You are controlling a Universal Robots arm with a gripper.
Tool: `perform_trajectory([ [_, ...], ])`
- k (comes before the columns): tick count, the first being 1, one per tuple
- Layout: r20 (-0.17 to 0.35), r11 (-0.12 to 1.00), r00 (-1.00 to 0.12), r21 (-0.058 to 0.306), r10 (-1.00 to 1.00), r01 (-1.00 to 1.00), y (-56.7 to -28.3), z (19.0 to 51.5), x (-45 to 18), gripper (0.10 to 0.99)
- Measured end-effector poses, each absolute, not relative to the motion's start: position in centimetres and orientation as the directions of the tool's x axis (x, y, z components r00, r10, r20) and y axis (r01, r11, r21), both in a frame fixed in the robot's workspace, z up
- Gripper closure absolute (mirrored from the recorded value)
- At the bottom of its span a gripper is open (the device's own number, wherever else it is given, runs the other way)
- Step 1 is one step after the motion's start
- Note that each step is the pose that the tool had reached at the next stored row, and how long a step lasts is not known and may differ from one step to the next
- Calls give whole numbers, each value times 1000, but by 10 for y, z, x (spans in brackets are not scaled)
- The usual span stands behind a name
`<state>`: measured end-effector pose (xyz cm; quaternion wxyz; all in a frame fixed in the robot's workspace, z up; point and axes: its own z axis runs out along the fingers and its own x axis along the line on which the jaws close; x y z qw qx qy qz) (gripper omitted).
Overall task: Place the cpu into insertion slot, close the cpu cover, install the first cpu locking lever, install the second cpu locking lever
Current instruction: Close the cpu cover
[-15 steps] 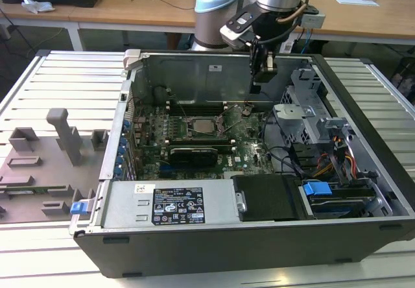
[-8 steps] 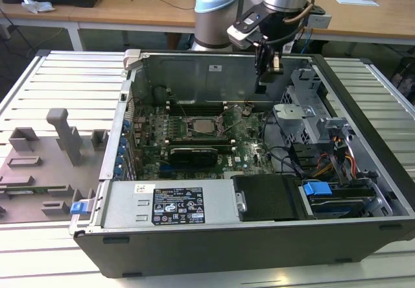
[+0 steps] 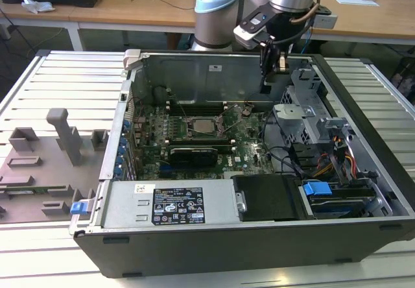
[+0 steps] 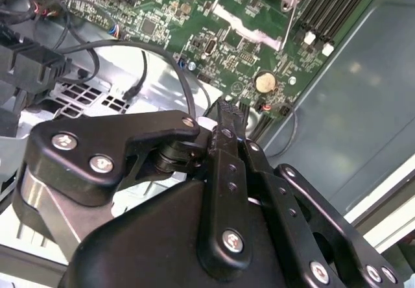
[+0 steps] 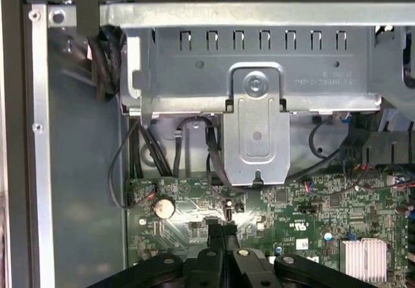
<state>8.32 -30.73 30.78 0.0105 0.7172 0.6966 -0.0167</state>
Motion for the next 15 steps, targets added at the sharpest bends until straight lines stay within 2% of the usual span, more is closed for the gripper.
perform_trajectory([
  [15, -39, -29, 29, -9, 999, 1000, -307, 306, 88, 980],
])
